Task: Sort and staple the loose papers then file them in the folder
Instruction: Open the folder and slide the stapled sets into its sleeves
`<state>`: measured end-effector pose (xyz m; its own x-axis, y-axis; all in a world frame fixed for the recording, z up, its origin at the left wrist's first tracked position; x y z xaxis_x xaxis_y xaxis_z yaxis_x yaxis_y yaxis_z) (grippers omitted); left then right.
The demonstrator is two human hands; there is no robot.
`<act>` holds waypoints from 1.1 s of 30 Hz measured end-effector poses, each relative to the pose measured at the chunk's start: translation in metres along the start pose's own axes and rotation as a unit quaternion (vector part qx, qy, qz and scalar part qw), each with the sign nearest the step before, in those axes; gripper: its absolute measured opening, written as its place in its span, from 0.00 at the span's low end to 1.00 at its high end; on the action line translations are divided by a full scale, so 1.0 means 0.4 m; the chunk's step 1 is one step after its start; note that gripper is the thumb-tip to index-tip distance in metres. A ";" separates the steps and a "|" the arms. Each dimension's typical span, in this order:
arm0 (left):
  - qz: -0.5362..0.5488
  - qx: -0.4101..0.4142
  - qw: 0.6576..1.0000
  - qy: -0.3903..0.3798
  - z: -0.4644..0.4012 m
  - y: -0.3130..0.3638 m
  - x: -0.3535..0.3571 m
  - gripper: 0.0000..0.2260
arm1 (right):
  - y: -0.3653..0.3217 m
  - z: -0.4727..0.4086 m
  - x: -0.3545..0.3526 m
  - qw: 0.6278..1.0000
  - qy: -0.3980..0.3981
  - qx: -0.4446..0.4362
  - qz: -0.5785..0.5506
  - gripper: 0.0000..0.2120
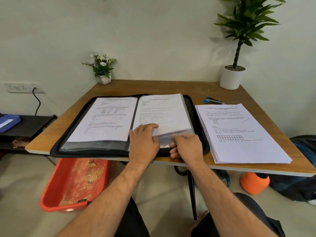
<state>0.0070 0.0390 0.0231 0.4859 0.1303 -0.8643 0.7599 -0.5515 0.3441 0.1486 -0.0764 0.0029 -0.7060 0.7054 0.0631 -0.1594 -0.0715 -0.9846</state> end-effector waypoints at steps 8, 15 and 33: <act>0.086 -0.010 0.996 -0.018 -0.019 -0.024 0.016 0.15 | 0.006 -0.001 0.005 1.000 -0.002 0.000 -0.016 0.08; 0.061 -0.007 0.998 -0.014 -0.017 -0.020 0.013 0.13 | 0.005 0.000 0.008 1.000 -0.004 -0.004 -0.020 0.06; 0.224 -0.022 0.973 0.052 -0.027 0.008 -0.110 0.15 | -0.180 0.028 0.179 0.967 -0.140 -0.203 0.057 0.12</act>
<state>-0.0072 0.0403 0.0661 0.8120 -0.0310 -0.5828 0.4785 -0.5364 0.6952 0.1016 -0.0286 0.0802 -0.8714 0.4864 -0.0641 0.1744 0.1850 -0.9671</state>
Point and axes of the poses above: each hand's wrist, its own z-axis away from the middle knuckle, its own x-axis out of the palm, y = z × x, the point moved 10 cm from there along -z, towards the middle knuckle, and after that the axes turned 14 degrees about -z, right-handed, at the moved point
